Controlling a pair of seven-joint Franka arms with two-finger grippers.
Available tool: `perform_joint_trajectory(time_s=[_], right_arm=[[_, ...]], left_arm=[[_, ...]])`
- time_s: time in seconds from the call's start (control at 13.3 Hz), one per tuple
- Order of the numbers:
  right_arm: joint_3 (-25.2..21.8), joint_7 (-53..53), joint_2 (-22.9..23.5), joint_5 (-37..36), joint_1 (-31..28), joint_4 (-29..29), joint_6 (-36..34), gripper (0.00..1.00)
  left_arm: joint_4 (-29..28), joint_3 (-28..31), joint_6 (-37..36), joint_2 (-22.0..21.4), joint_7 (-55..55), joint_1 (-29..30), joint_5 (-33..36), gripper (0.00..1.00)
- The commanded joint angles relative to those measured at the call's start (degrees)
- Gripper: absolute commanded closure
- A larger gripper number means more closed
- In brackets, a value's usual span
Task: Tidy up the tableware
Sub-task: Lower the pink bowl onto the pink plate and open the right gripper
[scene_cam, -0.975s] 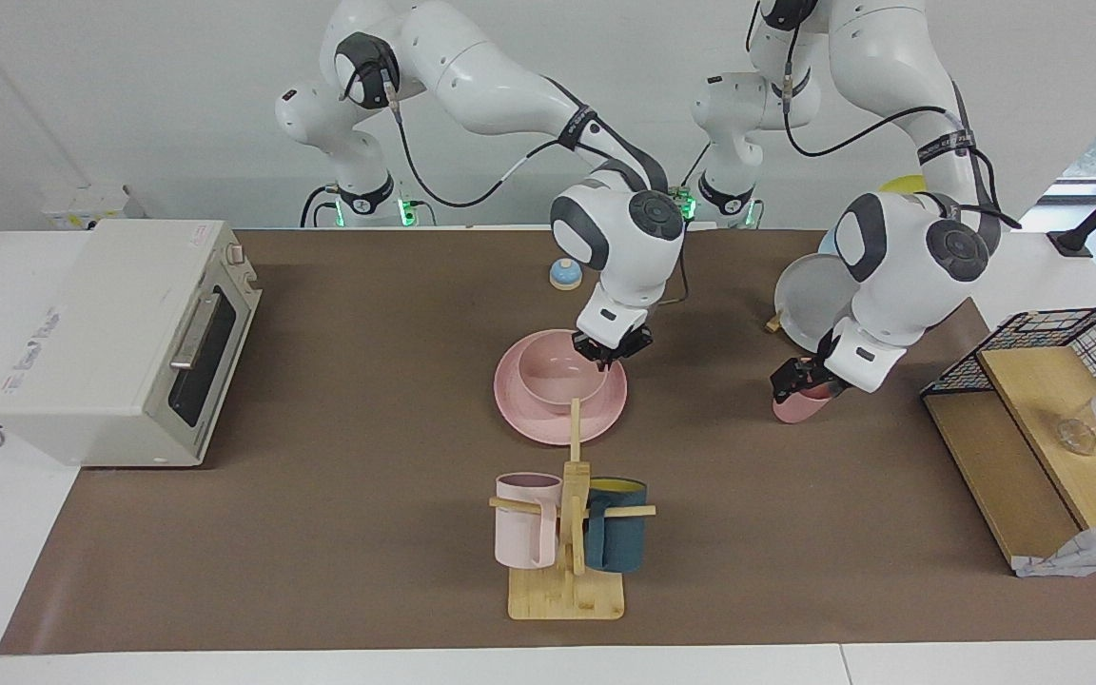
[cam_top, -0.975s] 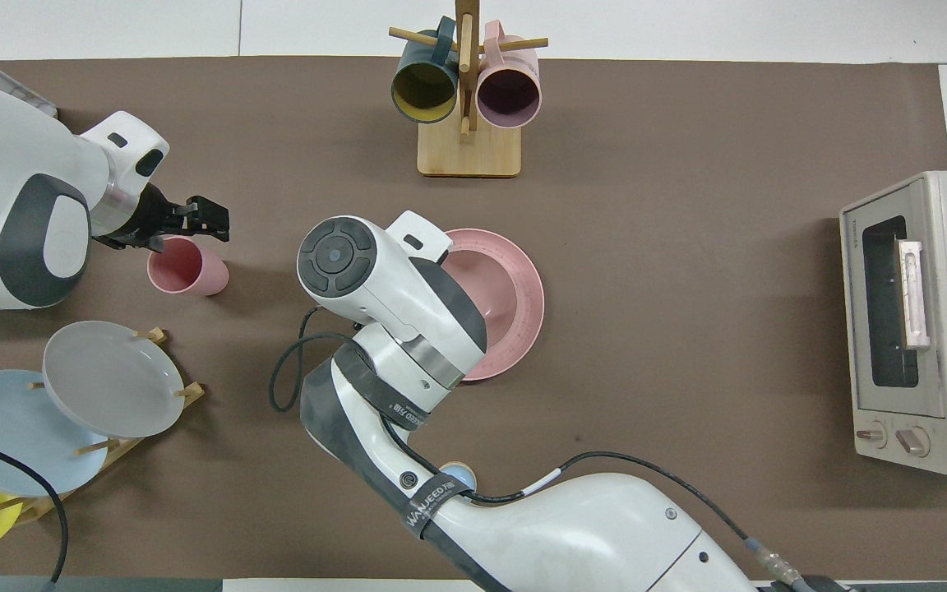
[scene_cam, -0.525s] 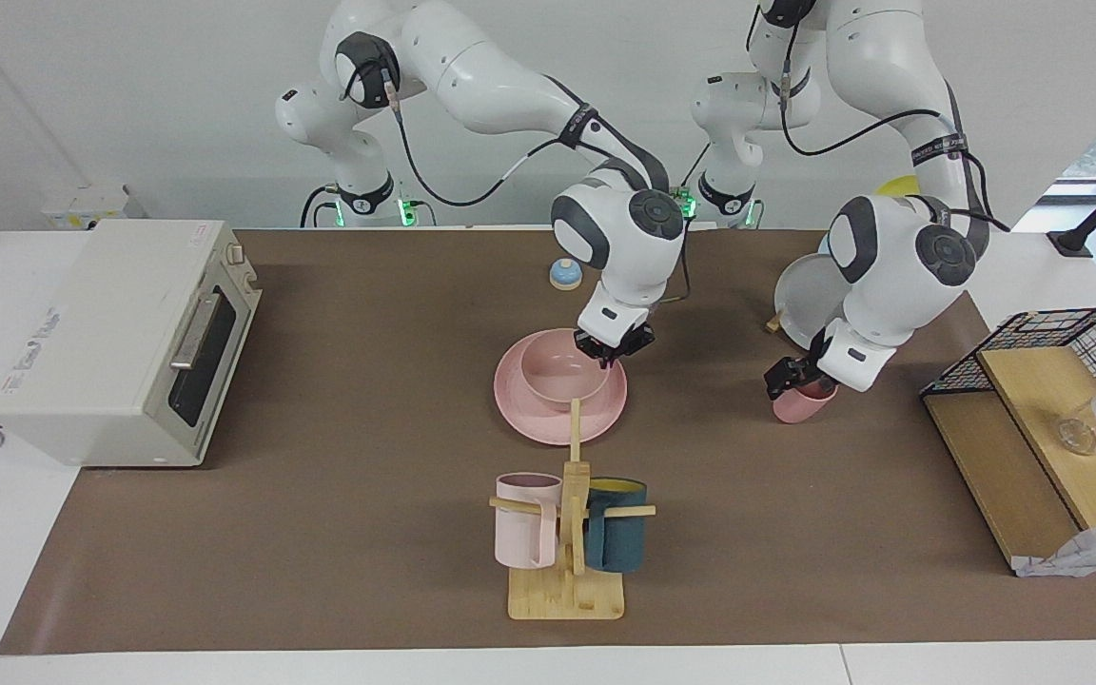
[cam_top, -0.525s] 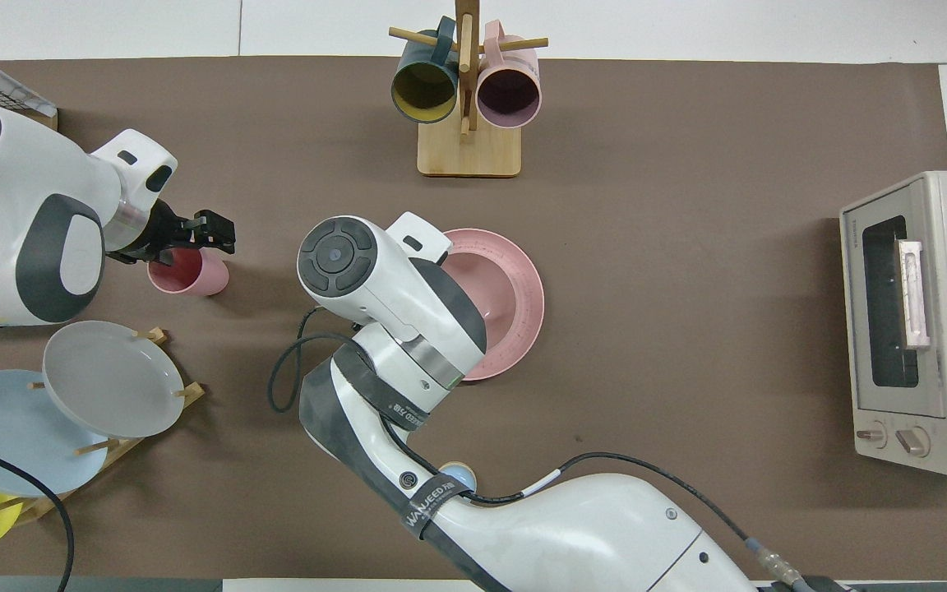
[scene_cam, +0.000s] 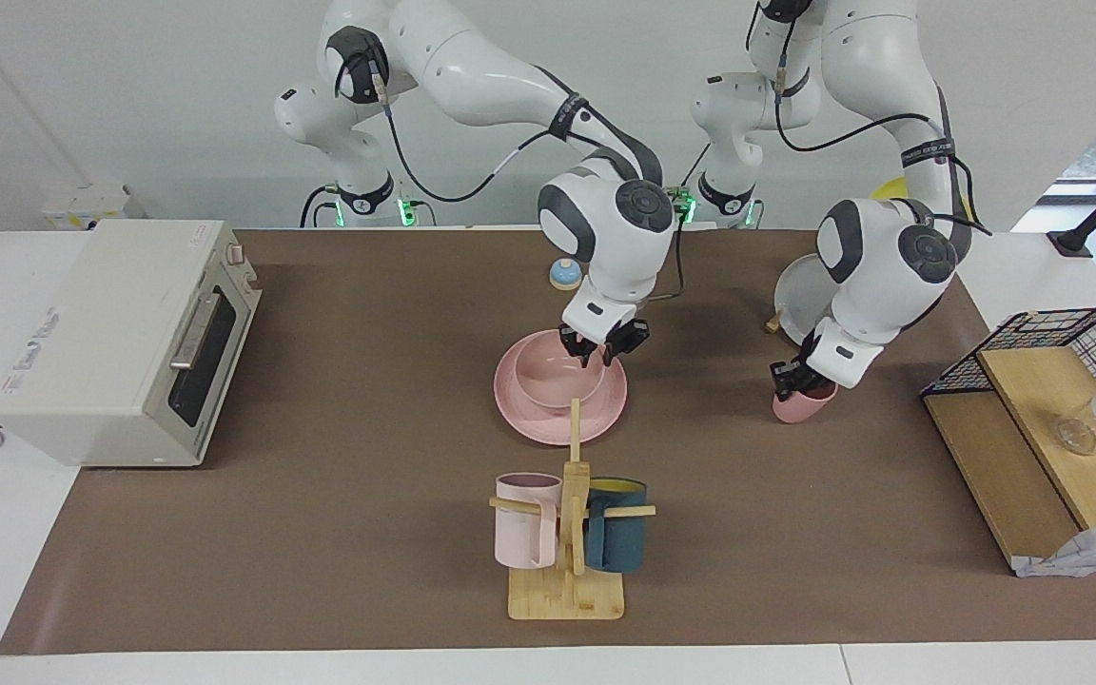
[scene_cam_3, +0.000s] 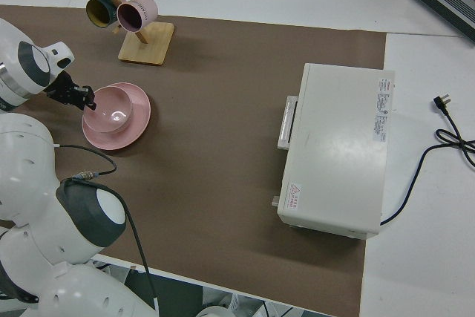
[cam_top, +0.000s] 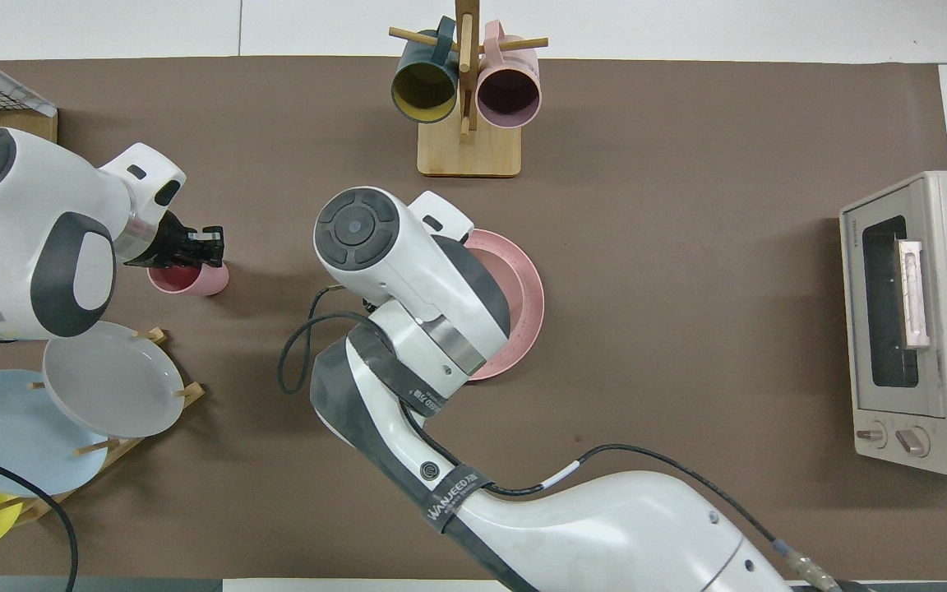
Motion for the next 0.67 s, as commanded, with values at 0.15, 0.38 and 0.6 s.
perform_joint_trajectory(time_s=[0.15, 0.38, 0.6], right_arm=[[0.67, -0.32, -10.41, 1.85, -8.90, -1.19, -5.30, 0.55], [0.49, -1.54, -12.88, 1.95, -9.88, -1.37, -9.16, 0.54], [0.05, -8.65, -16.92, 1.95, -16.88, -2.42, -14.36, 0.47]], left_arm=[[0.91, 0.15, -2.74, -1.56, 1.16, -0.32, -0.35, 1.00], [14.51, -0.20, -18.10, -1.04, -3.13, -3.65, -0.43, 1.00], [20.25, -0.38, -23.58, -1.57, -15.41, -10.32, -1.05, 1.00]])
